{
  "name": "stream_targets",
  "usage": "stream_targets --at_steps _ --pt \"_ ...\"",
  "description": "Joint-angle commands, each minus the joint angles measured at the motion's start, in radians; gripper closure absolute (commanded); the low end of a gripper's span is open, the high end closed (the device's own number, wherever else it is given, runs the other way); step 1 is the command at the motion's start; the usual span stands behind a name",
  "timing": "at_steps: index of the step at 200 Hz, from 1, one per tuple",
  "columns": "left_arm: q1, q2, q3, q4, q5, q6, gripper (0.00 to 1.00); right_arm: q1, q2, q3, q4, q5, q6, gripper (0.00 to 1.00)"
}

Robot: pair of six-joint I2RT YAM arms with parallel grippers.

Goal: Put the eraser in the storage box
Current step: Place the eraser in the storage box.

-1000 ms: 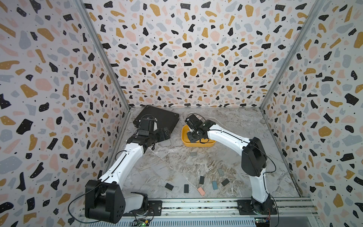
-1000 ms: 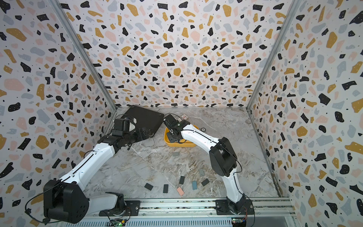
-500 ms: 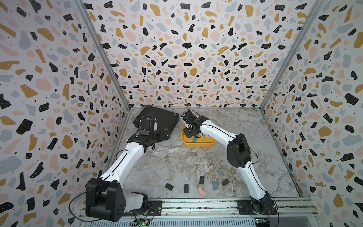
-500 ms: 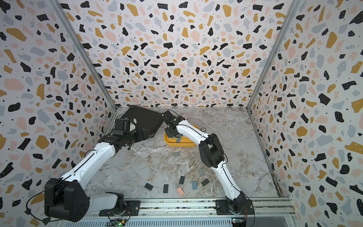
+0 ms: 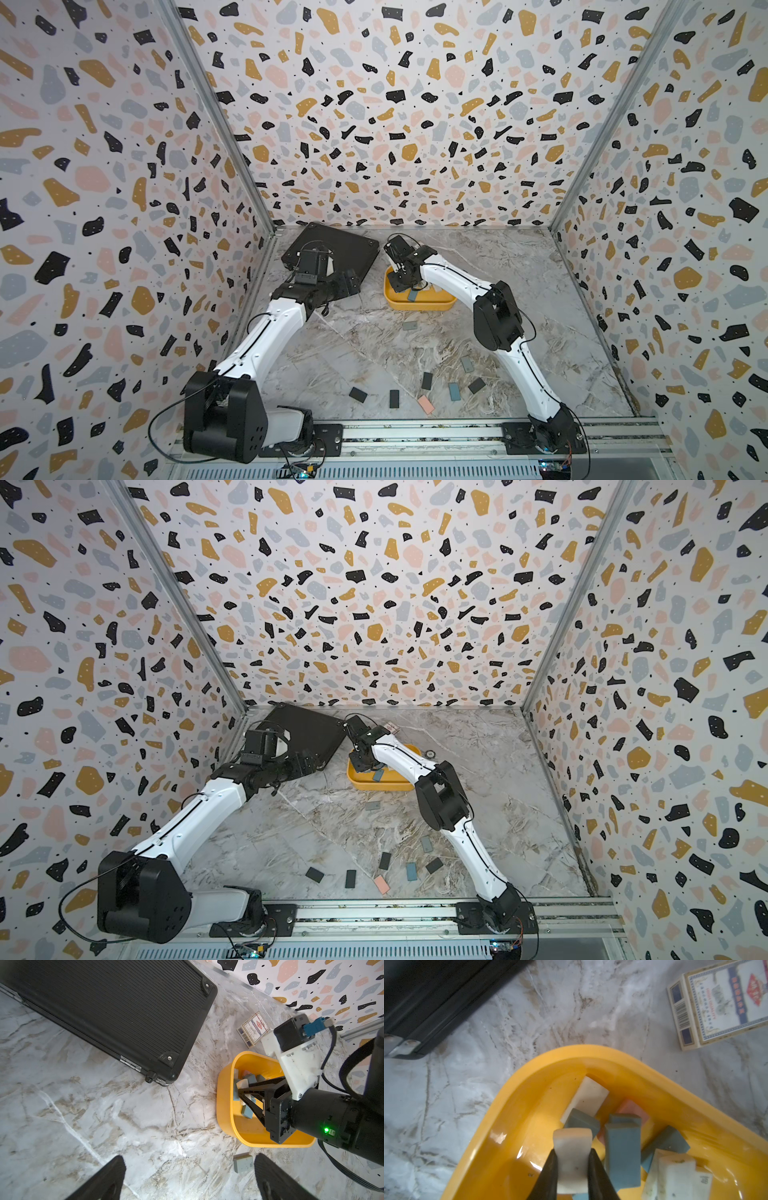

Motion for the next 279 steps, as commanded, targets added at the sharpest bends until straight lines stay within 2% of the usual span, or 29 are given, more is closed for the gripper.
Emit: stream_targets --at_steps 1,61,116,148,177,213,244,279 --pt "0.008 0.006 0.028 0.001 -0.008 0.019 0.03 -0.005 -0.002 0.046 -0.015 -0.007 0.003 0.72" --pt "0.008 0.009 0.026 0.003 -0.004 0.019 0.03 -0.007 -0.006 0.05 -0.011 -0.024 0.004 0.57" --pt "0.009 0.01 0.026 0.005 -0.002 0.018 0.03 -0.007 -0.113 0.004 0.001 -0.029 -0.007 0.52" --pt "0.009 0.01 0.026 0.007 0.002 0.015 0.03 -0.001 -0.271 -0.149 0.053 -0.022 -0.029 0.46" --pt "0.011 0.002 0.026 0.008 0.001 0.016 0.03 0.022 -0.463 -0.397 0.114 -0.024 -0.046 0.43" --pt "0.011 -0.001 0.021 0.015 0.007 0.011 0.03 0.075 -0.646 -0.626 0.125 -0.03 -0.045 0.41" --pt "0.011 -0.014 0.014 0.015 0.01 0.008 0.03 0.15 -0.731 -0.805 0.165 -0.003 -0.038 0.4" --pt "0.011 -0.031 0.008 0.012 0.01 0.003 0.03 0.186 -0.733 -0.916 0.199 0.005 0.008 0.4"
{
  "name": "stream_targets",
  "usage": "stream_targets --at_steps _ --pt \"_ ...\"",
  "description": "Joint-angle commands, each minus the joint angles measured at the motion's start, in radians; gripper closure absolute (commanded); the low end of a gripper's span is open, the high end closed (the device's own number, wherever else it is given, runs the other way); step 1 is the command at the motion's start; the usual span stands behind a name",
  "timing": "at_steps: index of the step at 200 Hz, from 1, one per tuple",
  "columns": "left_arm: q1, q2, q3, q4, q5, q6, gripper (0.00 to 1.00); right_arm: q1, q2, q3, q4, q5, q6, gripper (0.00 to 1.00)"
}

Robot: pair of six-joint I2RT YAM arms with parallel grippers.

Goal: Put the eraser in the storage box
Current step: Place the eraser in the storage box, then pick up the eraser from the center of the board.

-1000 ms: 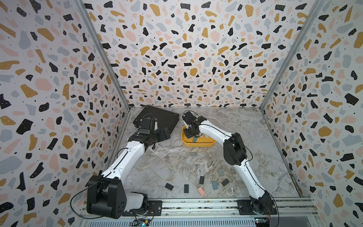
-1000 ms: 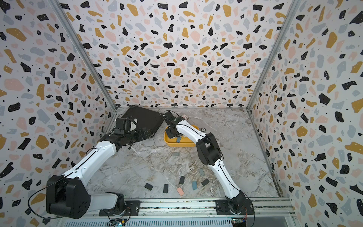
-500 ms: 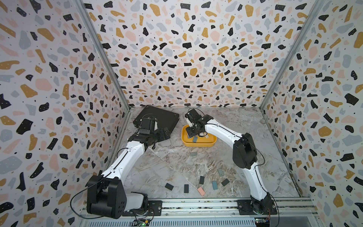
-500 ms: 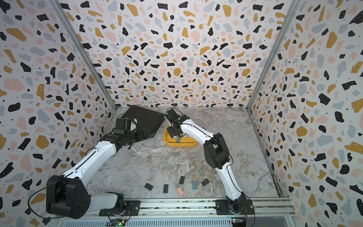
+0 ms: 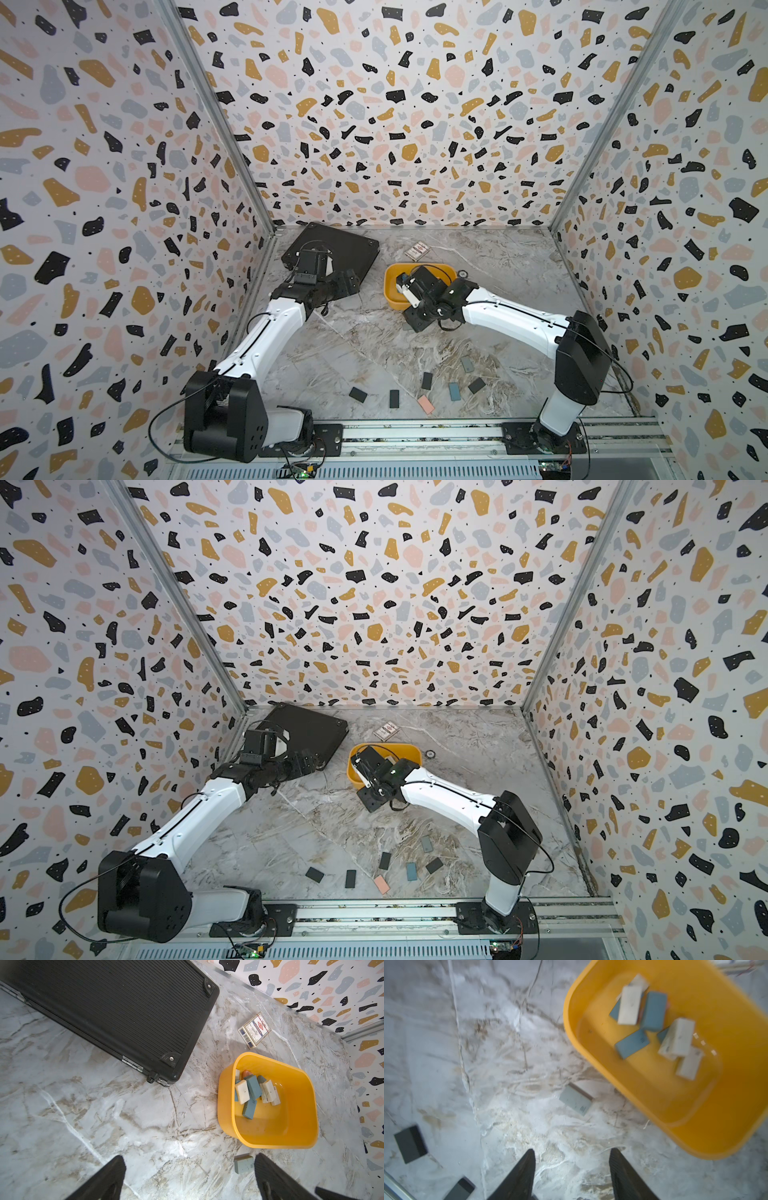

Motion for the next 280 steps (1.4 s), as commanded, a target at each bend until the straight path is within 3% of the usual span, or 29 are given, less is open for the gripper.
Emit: stream_targets --at_steps 1,82,170,280 --pt "0.005 -0.033 0.008 0.012 0.007 0.003 0.03 0.008 -0.02 -0.052 0.03 0.021 0.037 0.4" --pt "0.005 -0.048 0.007 0.007 0.015 -0.002 0.03 0.008 0.063 -0.169 0.172 0.006 0.096 0.4" --pt "0.005 -0.052 0.006 0.003 0.009 0.004 0.03 -0.017 0.156 -0.159 0.228 0.012 0.11 0.41" --pt "0.005 -0.049 0.009 0.001 0.006 0.004 0.03 -0.038 0.206 -0.142 0.301 -0.102 0.099 0.42"
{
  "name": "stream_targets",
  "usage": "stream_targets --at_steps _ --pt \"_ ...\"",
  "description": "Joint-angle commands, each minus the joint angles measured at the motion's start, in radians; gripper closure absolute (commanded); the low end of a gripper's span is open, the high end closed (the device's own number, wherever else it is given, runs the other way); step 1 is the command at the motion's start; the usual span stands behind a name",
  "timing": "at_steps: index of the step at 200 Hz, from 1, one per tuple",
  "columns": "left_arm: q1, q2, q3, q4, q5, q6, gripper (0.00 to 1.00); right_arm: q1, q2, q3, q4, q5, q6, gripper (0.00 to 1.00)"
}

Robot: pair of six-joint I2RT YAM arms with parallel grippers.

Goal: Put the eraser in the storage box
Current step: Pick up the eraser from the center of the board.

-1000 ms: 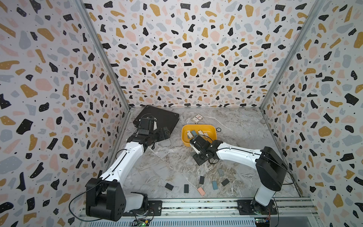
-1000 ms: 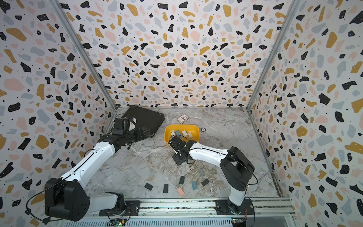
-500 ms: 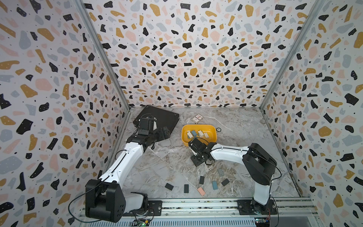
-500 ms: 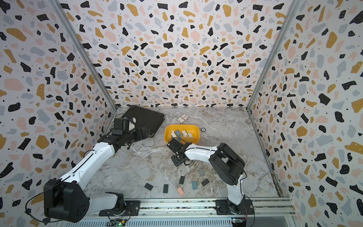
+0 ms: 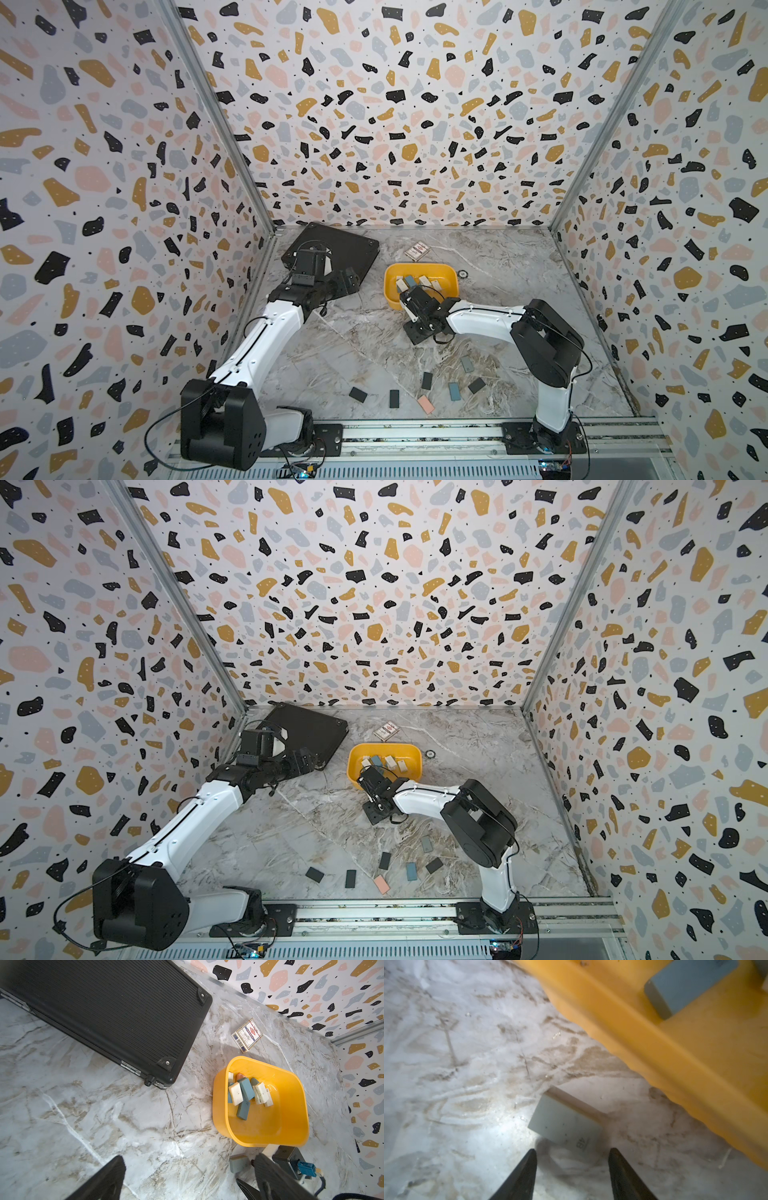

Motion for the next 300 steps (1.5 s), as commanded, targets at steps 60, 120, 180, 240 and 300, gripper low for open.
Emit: stream_targets --at_steps 60,120,180,240,300 --pt "0.005 -0.014 0.01 0.005 0.003 0.008 0.03 0.027 0.007 0.001 -0.01 -0.119 0.007 0.44" --pt "0.005 -0.017 0.01 0.003 0.003 0.006 0.03 0.073 -0.056 0.006 -0.095 -0.11 0.016 0.45" --pt "0.005 -0.026 0.009 -0.001 0.004 0.006 0.03 0.067 -0.04 0.086 -0.169 0.017 -0.082 0.43" --pt "0.005 -0.037 0.004 -0.007 -0.001 0.007 0.03 0.045 0.047 0.182 -0.153 -0.021 -0.106 0.43" --pt "0.005 -0.039 0.003 -0.007 -0.006 0.009 0.03 0.029 0.113 0.233 -0.149 -0.049 -0.114 0.43"
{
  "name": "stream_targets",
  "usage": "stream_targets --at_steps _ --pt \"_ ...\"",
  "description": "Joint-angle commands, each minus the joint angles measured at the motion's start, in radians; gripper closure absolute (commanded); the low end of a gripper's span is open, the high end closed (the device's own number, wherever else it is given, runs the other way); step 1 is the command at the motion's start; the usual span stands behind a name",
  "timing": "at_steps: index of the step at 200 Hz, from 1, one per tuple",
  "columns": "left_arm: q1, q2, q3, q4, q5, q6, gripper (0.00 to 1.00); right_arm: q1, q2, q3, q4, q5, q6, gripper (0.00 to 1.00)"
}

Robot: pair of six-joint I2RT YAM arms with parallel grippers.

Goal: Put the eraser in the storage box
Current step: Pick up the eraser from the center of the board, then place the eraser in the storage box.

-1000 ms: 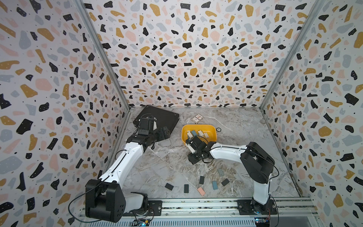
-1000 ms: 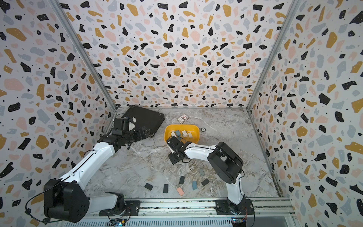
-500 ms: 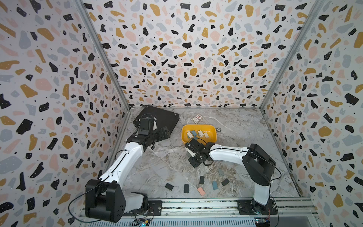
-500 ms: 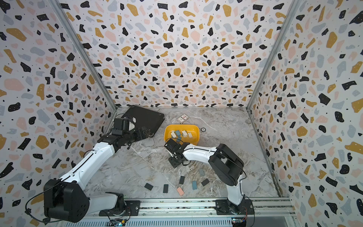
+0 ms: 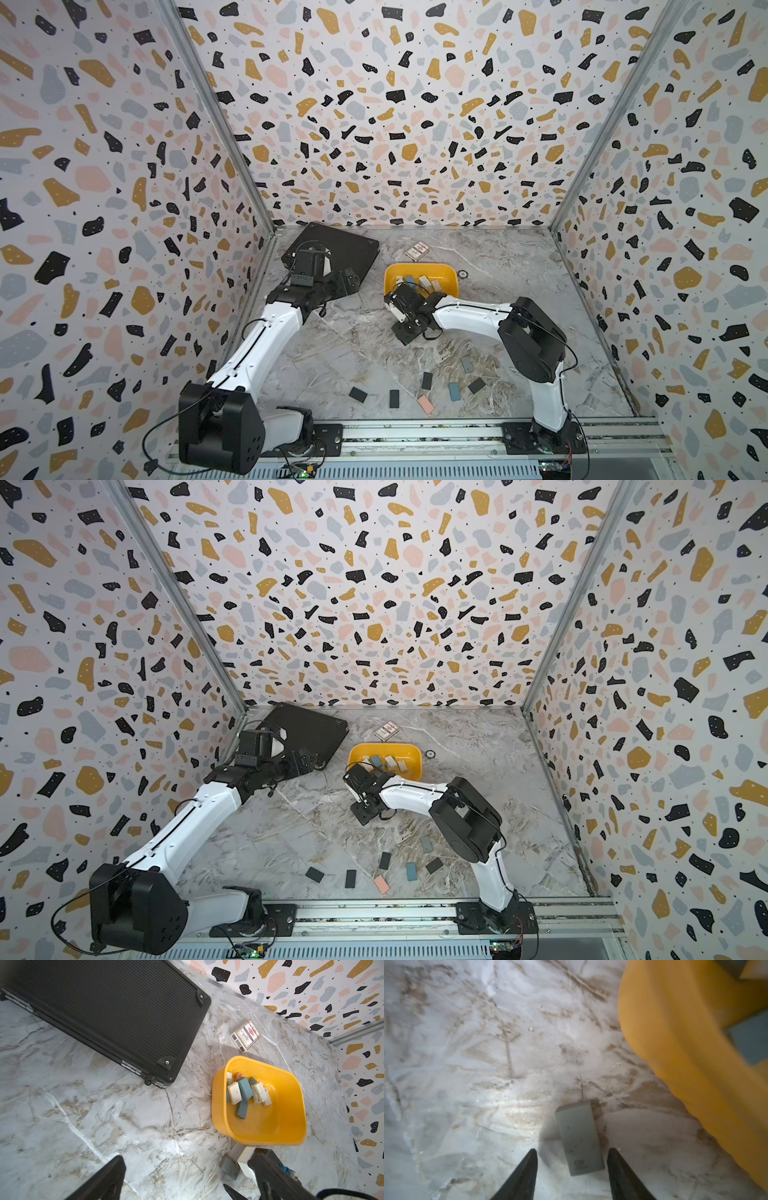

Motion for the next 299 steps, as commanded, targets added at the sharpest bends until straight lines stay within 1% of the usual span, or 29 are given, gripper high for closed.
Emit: stream_targets --at_steps 1,24,38,48,79,94,113,136,169,181,206,237,278,299 --pt "0.005 -0.021 0.002 0.005 -0.005 0.008 0.03 -0.007 0.007 0.05 -0.019 -0.015 -0.014 0.43" --pt "0.005 -0.019 0.003 0.005 -0.006 0.009 0.03 -0.007 0.023 0.062 -0.024 -0.015 -0.014 0.45" --pt "0.005 -0.017 0.003 0.007 -0.005 0.009 0.03 -0.006 0.025 0.061 -0.022 -0.017 -0.015 0.48" --pt "0.005 -0.015 0.003 0.007 -0.007 0.009 0.03 -0.007 0.025 0.063 -0.025 -0.015 -0.015 0.52" --pt "0.005 -0.012 0.003 0.01 -0.004 0.009 0.03 -0.007 0.019 0.06 -0.036 0.0 -0.019 0.7" --pt "0.005 -0.012 0.003 0.01 -0.003 0.008 0.03 -0.007 0.01 0.061 -0.04 0.012 -0.018 0.76" --pt "0.005 -0.012 0.003 0.009 -0.005 0.009 0.03 -0.007 -0.015 0.06 -0.036 0.025 -0.018 0.8" --pt "0.006 -0.012 0.006 0.01 -0.005 0.009 0.03 -0.007 -0.052 0.097 -0.077 0.055 -0.036 0.82" --pt "0.005 -0.011 0.012 0.009 -0.004 0.006 0.03 -0.011 -0.131 0.164 -0.133 0.115 -0.068 0.82" --pt "0.006 -0.01 0.013 0.009 -0.004 0.007 0.03 -0.026 -0.147 0.203 -0.159 0.132 -0.07 0.82" --pt "0.006 -0.008 0.015 0.011 -0.001 0.005 0.03 -0.078 -0.154 0.277 -0.183 0.129 -0.065 0.81" --pt "0.005 -0.004 0.022 0.01 0.002 0.003 0.03 -0.137 -0.081 0.389 -0.223 0.101 -0.068 0.81" --pt "0.006 0.005 0.028 0.012 0.005 0.003 0.03 -0.163 0.049 0.514 -0.238 0.07 -0.078 0.8" --pt "0.006 0.016 0.033 0.011 0.007 0.003 0.03 -0.163 0.114 0.573 -0.251 0.082 -0.082 0.8"
